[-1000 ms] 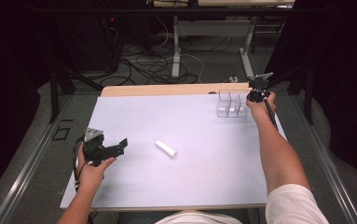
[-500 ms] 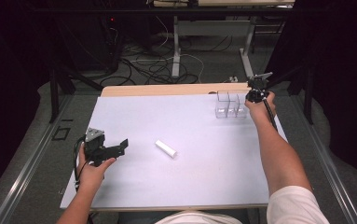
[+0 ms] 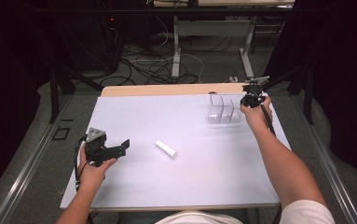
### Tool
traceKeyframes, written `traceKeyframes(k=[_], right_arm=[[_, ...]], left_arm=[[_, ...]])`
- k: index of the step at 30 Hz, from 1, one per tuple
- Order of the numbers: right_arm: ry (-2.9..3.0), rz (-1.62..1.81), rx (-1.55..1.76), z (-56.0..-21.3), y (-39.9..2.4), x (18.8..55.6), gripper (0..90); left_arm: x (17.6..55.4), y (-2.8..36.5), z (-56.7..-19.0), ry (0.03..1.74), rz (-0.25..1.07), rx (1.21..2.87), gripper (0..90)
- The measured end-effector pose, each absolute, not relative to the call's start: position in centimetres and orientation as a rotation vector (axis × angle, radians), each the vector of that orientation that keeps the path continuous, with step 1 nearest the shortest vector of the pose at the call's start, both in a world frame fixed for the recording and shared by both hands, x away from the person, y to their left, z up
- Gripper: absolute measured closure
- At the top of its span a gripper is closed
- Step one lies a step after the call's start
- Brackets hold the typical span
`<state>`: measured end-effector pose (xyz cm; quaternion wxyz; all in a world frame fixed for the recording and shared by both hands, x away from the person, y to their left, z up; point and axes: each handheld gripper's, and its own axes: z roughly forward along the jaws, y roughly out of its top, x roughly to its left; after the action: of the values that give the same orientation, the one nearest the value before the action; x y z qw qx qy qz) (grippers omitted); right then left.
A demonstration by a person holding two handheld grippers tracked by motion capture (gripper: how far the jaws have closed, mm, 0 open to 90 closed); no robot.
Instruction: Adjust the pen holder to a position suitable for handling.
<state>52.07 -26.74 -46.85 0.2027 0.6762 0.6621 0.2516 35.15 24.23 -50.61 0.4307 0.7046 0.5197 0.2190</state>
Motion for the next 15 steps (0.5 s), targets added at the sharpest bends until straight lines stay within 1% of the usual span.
traceKeyframes(k=[15], right_arm=[[1.895, 0.743, 1.853, -46.3, -24.4, 47.5, 88.7]], left_arm=[[35.0, 23.8, -50.1, 1.261, 0.556, 1.755, 1.3]])
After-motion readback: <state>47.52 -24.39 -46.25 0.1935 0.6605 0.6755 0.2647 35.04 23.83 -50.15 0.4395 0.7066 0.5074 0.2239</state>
